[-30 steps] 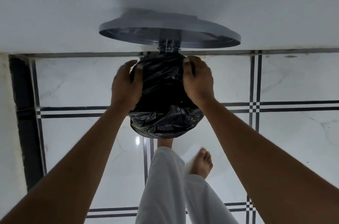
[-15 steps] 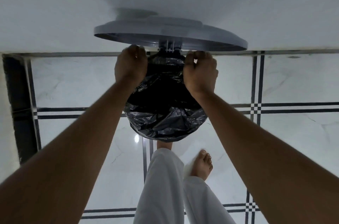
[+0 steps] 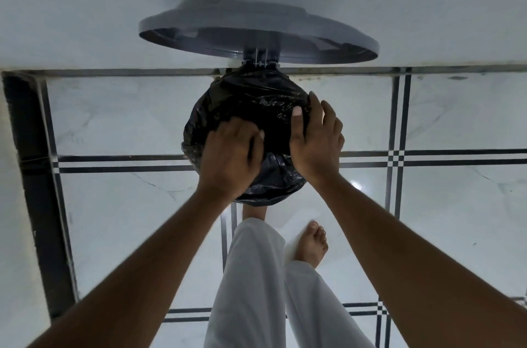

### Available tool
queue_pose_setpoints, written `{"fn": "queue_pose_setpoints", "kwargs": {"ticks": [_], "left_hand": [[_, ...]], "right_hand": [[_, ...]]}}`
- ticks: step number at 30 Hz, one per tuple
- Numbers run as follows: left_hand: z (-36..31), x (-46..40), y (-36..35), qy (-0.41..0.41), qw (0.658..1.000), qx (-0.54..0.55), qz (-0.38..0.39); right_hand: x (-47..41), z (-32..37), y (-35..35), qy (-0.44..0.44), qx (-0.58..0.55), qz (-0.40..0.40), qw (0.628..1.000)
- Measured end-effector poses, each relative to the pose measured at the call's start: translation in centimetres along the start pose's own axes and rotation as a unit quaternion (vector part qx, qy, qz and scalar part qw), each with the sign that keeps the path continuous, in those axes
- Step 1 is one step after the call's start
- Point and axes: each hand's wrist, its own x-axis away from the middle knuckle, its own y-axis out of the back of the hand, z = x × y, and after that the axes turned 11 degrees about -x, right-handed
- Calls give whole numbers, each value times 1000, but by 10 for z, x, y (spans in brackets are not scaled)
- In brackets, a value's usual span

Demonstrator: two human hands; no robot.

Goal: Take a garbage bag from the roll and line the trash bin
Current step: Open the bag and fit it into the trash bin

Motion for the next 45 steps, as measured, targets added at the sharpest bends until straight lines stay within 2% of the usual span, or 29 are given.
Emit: {"fn": "queue_pose_setpoints", "kwargs": {"ticks": [2, 4, 5, 7, 9, 10, 11, 13, 14, 15, 17, 19, 22, 26, 27, 29, 33, 35, 38, 40, 41, 42, 45], "left_hand": [[-2, 18, -25, 7, 985, -84, 148], [5, 27, -43, 37, 940, -159, 298], [10, 27, -50, 46, 921, -176, 343], [14, 22, -56, 73, 903, -179, 385], [6, 8, -43, 75, 904, -190, 375], [-1, 2, -34, 58, 918, -201, 336], [-6, -4, -25, 34, 943, -201, 264], [-13, -12, -16, 14, 983, -131, 126], [-15, -15, -15, 28, 992, -67, 105], [-16, -19, -17, 61, 990, -1, 128], [-10, -32, -33, 141, 962, 69, 225], [-6, -43, -54, 183, 935, 33, 301], [2, -56, -97, 167, 911, -44, 375], [38, -58, -162, 213, 866, 50, 449], [60, -56, -203, 232, 859, 81, 449], [64, -53, -215, 241, 850, 106, 457], [2, -43, -106, 112, 872, -36, 475], [-16, -33, -72, 75, 912, -69, 398], [-15, -18, -65, 100, 977, 40, 183], [-7, -21, -74, 126, 976, 137, 116], [-3, -28, -80, 151, 967, 158, 131], [-2, -34, -82, 172, 957, 152, 178], [5, -53, -96, 164, 912, 51, 374]], "right_hand": [[5, -6, -6, -37, -6, 28, 999], [5, -6, -7, -55, -15, 32, 998], [4, -5, -8, -55, -20, 33, 998], [3, -3, -8, -60, -28, 41, 997], [1, -2, -6, -69, -40, 55, 995], [1, -1, -5, -74, -46, 61, 994], [0, 0, -5, -76, -51, 66, 994], [-1, 1, -2, -79, -58, 70, 993], [0, 2, -1, -77, -61, 68, 993], [1, 3, -1, -76, -62, 65, 993], [1, 4, -3, -74, -59, 59, 994], [1, 2, -5, -73, -45, 51, 995], [-2, -2, -11, -70, -34, 42, 996], [-2, -5, -14, -61, -33, 30, 997], [-2, -6, -16, -56, -34, 25, 998], [-2, -7, -16, -53, -38, 25, 998], [-4, -5, -12, -76, -70, 42, 994], [-4, 0, -9, -90, -87, 51, 991], [-4, 3, -6, -98, -91, 51, 990], [-3, 3, -6, -92, -88, 50, 991], [-3, 2, -6, -89, -87, 50, 991], [-3, 1, -7, -86, -87, 49, 991], [-2, -2, -8, -77, -88, 43, 992]]}}
